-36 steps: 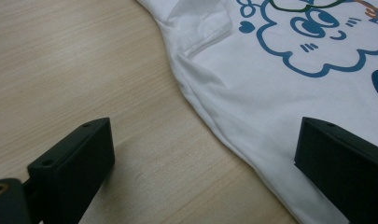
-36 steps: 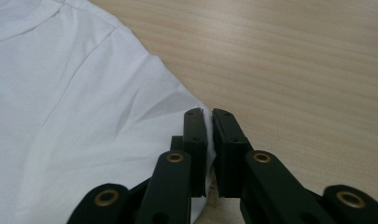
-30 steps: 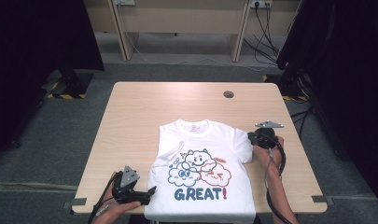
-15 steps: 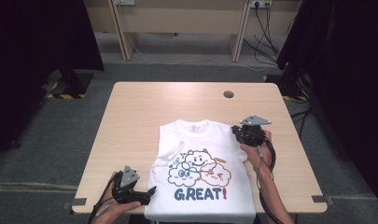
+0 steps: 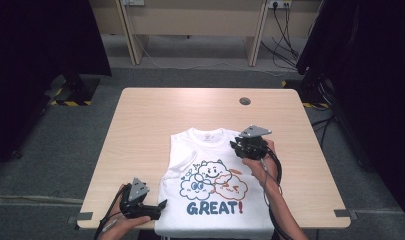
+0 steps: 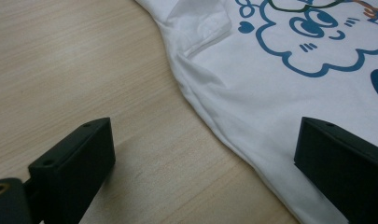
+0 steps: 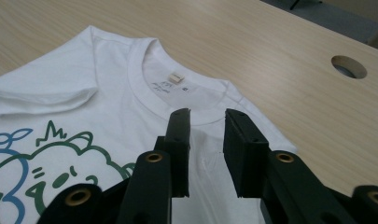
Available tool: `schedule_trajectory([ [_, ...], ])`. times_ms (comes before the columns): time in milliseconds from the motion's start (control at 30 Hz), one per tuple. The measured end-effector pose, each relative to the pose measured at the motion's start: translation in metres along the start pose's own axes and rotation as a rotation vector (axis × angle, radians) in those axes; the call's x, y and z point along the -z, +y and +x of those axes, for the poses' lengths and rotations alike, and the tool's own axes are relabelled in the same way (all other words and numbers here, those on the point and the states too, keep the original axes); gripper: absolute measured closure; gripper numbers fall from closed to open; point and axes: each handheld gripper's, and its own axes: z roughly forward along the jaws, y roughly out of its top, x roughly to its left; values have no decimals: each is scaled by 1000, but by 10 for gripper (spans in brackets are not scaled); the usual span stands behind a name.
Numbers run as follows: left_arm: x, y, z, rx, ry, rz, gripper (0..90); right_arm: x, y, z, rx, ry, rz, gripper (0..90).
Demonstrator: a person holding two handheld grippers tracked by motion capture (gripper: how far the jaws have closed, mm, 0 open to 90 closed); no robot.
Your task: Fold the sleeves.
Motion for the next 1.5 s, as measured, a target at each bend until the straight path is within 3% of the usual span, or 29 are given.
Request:
schedule_trajectory([
  [233,0,0,0,-1,-1,0,41,20,-8,-14,-19,-11,2,588],
  [600,0,0,0,-1,0,1,41,36,-56,-27,-52,-7,73,512],
  [767,0,0,0,-2,-1,1,41,41,-72,-29,-107,-7,98,408],
  [833,0,0,0,-2,-1,1,41,45,-80,-30,-131,-6,99,408],
  [1167,0,0,0,-1,-1,2,41,50,-103,-20,-133,11,127,329],
  [1267,0,0,0,-1,-1,0,41,44,-111,-20,-119,-45,158,319],
  [1333,0,0,0,-1,-1,0,41,44,-111,-20,-119,-45,158,327],
  [1367,0,0,0,-1,-1,0,41,46,-114,-25,-134,-91,158,327],
  [1433,0,0,0,-2,-1,1,41,46,-114,-25,-134,-91,158,342],
  [1467,0,0,0,-2,0,1,41,54,-117,-36,-161,-141,160,339],
  [1500,0,0,0,-2,0,1,41,54,-117,-36,-161,-141,160,339],
])
